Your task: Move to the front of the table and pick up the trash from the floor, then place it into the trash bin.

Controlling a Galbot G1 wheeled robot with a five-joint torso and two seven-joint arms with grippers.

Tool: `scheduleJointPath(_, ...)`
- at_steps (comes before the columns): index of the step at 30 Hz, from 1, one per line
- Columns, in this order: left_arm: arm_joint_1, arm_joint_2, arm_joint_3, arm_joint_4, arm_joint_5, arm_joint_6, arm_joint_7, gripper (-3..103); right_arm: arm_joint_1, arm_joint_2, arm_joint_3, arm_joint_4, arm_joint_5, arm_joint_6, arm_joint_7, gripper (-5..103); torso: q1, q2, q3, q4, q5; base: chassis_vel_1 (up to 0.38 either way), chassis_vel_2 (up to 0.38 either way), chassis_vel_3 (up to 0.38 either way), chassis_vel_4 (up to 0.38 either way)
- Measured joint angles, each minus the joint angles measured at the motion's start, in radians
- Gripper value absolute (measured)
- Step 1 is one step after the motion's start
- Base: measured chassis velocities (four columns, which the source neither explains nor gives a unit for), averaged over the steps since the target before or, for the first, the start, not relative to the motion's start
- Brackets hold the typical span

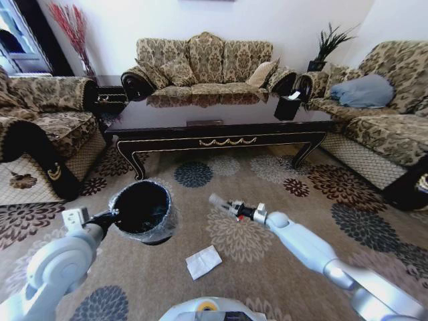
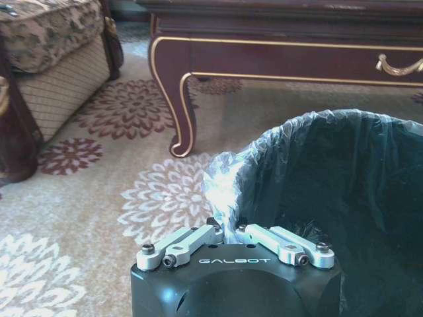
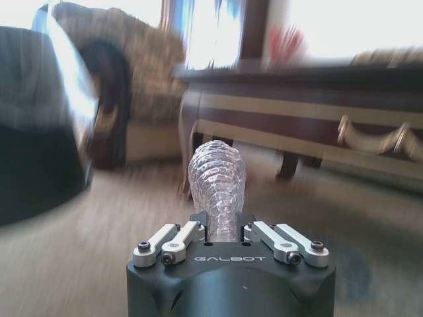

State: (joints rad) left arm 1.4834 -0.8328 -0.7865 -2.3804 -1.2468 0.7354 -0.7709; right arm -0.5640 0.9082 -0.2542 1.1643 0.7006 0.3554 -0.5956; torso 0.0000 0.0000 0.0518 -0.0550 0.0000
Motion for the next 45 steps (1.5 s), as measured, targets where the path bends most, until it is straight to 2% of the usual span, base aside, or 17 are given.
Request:
scheduleJointPath(4, -0.028, 0.061, 0.029, 0.021, -0.053, 0.0, 0.024, 3, 0.013, -0.004, -0.004, 0.117, 0.17, 0.042, 0.061, 20, 0.0, 0.0, 0.0, 0.0002, -0.0002, 0.0, 0.0, 0.0, 0.0)
scheduleJointPath(5, -0.028, 0.061, 0.029, 0.021, -0.053, 0.0, 0.024, 3, 0.013, -0.004, -0.004, 0.117, 0.17, 0.042, 0.061, 20, 0.0, 0.0, 0.0, 0.0002, -0.0002, 0.0, 0.0, 0.0, 0.0)
scheduleJointPath(7, -0.043, 0.095, 0.04, 0.028, -0.072, 0.0, 0.033, 3, 0.027, 0.0, -0.019, 0.155, 0.229, 0.06, 0.071, 20, 0.0, 0.0, 0.0, 0.0002, -0.0004, 0.0, 0.0, 0.0, 0.0)
scheduleJointPath(10, -0.096, 0.203, 0.06, 0.049, -0.158, 0.0, 0.032, 3, 0.072, 0.023, -0.067, 0.231, 0.349, 0.099, 0.07, 20, 0.0, 0.0, 0.0, 0.0001, -0.0005, 0.0, 0.0, 0.0, 0.0)
scheduleJointPath(12, -0.108, 0.224, 0.063, 0.055, -0.168, 0.0, 0.033, 3, 0.081, 0.029, -0.075, 0.241, 0.366, 0.105, 0.064, 20, 0.0, 0.0, 0.0, 0.0001, -0.0004, 0.0, 0.0, 0.0, 0.0)
scheduleJointPath(14, -0.142, 0.305, 0.065, 0.085, -0.208, 0.0, 0.036, 3, 0.132, 0.068, -0.112, 0.268, 0.423, 0.124, 0.026, 20, 0.0, 0.0, 0.0, -0.0001, -0.0002, 0.0, 0.0, 0.0, 0.0)
scheduleJointPath(18, -0.152, 0.352, 0.056, 0.106, -0.235, 0.0, 0.048, 3, 0.189, 0.121, -0.159, 0.278, 0.471, 0.13, 0.014, 20, 0.0, 0.0, 0.0, 0.0002, -0.0003, 0.0, 0.0, 0.0, 0.0)
scheduleJointPath(19, -0.154, 0.368, 0.052, 0.121, -0.238, 0.0, 0.053, 3, 0.221, 0.162, -0.192, 0.278, 0.494, 0.134, 0.014, 20, 0.0, 0.0, 0.0, 0.0003, -0.0004, 0.0, 0.0, 0.0, 0.0)
scheduleJointPath(22, -0.154, 0.37, 0.051, 0.126, -0.239, 0.0, 0.059, 3, 0.236, 0.19, -0.21, 0.275, 0.5, 0.135, 0.015, 20, 0.0, 0.0, 0.0, 0.0003, -0.0003, 0.0, 0.0, 0.0, 0.0)
scheduleJointPath(24, -0.154, 0.358, 0.051, 0.137, -0.243, 0.0, 0.082, 3, 0.287, 0.29, -0.278, 0.244, 0.505, 0.143, 0.02, 20, 0.0, 0.0, 0.0, 0.0004, -0.0006, 0.0, 0.0, 0.0, 0.0)
scheduleJointPath(29, -0.17, 0.333, 0.068, 0.183, -0.236, 0.0, 0.105, 3, 0.332, 0.38, -0.358, 0.202, 0.501, 0.145, 0.031, 20, 0.0, 0.0, 0.0, 0.0004, -0.0007, 0.0, 0.0, 0.0, 0.0)
scheduleJointPath(38, -0.181, 0.314, 0.064, 0.207, -0.227, 0.0, 0.14, 3, 0.336, 0.421, -0.425, 0.162, 0.463, 0.147, 0.039, 20, 0.0, 0.0, 0.0, 0.0002, -0.0003, 0.0, 0.0, 0.0, 0.0)
scheduleJointPath(45, -0.181, 0.31, 0.049, 0.205, -0.226, 0.0, 0.147, 3, 0.314, 0.404, -0.436, 0.144, 0.436, 0.15, 0.065, 20, 0.0, 0.0, 0.0, 0.0001, 0.0, 0.0, 0.0, 0.0, 0.0)
